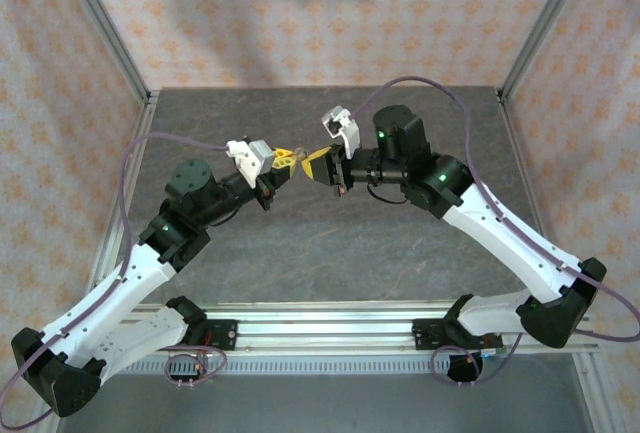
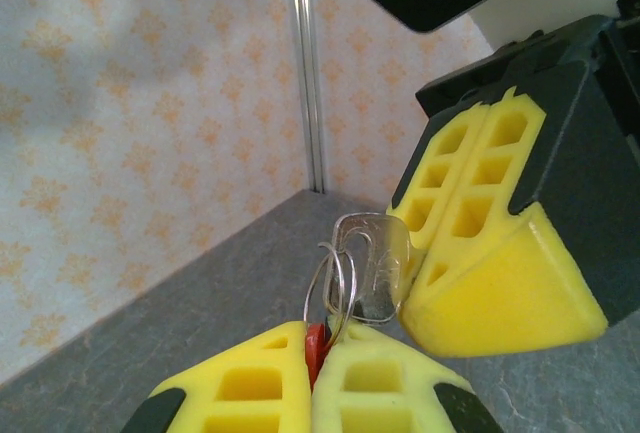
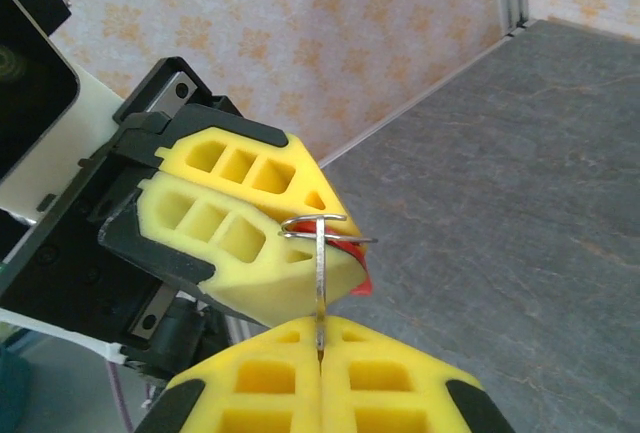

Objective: Remove the keys from the keyring

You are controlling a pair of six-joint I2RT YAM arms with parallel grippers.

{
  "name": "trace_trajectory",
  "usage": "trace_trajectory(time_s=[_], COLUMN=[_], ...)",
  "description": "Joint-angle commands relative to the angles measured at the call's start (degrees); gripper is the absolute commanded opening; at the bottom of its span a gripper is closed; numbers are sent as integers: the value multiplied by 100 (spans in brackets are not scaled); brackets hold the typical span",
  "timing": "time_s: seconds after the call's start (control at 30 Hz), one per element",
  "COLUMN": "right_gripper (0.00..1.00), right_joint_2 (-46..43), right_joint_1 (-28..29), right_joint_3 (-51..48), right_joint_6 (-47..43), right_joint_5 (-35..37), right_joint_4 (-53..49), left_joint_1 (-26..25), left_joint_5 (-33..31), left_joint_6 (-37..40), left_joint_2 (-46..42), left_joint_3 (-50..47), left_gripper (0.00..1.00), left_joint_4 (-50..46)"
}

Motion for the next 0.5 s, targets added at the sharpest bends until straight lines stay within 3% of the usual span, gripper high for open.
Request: trace_trajectory(time_s=[0.0,0.47], right_gripper=[0,0], right_joint_2=[-100,44], right_joint_1=[125,1121], right_joint_3=[97,294], right_joint_6=[-348,-1436], right_joint_5=[635,2500], right_joint_4=[-331,-808], left_joint_1=[-3,-51], left_joint_5=[99,152], left_joint_6=[-190,-282], left_joint_2=[-11,146], left_joint_3=[339,531], left_gripper=[0,0], left_joint_4=[50,-306])
